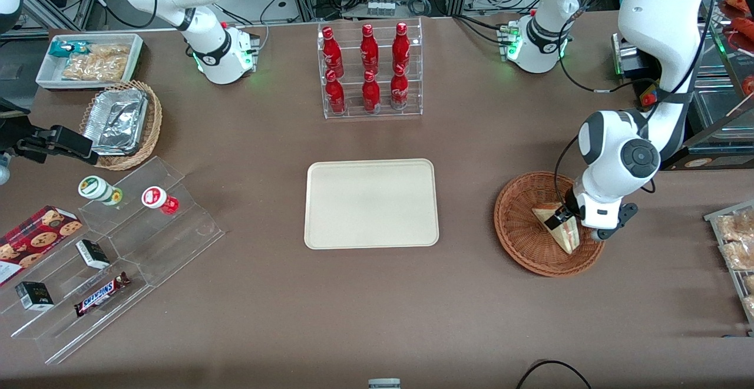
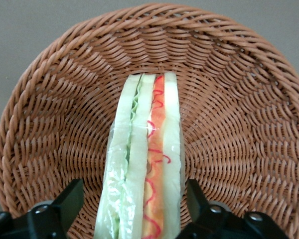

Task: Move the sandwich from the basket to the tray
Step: 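Close the left gripper on the sandwich's upright edge, then lift the sandwich and carry it with the left gripper over the cream tray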

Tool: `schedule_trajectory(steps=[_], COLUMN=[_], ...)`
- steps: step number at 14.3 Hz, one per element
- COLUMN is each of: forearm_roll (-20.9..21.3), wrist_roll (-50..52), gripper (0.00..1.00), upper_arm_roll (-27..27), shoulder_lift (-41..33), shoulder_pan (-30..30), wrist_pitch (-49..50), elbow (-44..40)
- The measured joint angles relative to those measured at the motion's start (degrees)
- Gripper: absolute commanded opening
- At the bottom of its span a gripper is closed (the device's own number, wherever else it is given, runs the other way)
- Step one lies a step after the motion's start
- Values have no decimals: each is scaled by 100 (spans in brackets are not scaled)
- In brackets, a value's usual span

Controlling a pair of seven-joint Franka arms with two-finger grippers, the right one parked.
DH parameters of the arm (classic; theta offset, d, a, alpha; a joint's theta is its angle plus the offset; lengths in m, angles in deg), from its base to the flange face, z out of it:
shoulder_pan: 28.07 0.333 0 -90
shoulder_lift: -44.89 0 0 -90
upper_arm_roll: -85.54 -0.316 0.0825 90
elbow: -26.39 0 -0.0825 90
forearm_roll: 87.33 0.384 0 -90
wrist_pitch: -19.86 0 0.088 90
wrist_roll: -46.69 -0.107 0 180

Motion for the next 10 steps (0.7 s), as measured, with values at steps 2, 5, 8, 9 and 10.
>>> schedule_trajectory(steps=[2, 5, 8, 9, 10], forearm_roll=[0, 0, 1, 1, 2], wrist_roll=[0, -8, -41, -55, -76], gripper=[14, 14, 13, 11, 11], upper_arm_roll=[2, 15, 143, 262, 391], shoulder_lift=[-10, -130, -302, -327, -327], shoulder_pan=[0, -7, -54, -102, -179], wrist_pitch=[34, 641, 1477, 1715, 1933], elbow=[-31, -216, -660, -844, -1013])
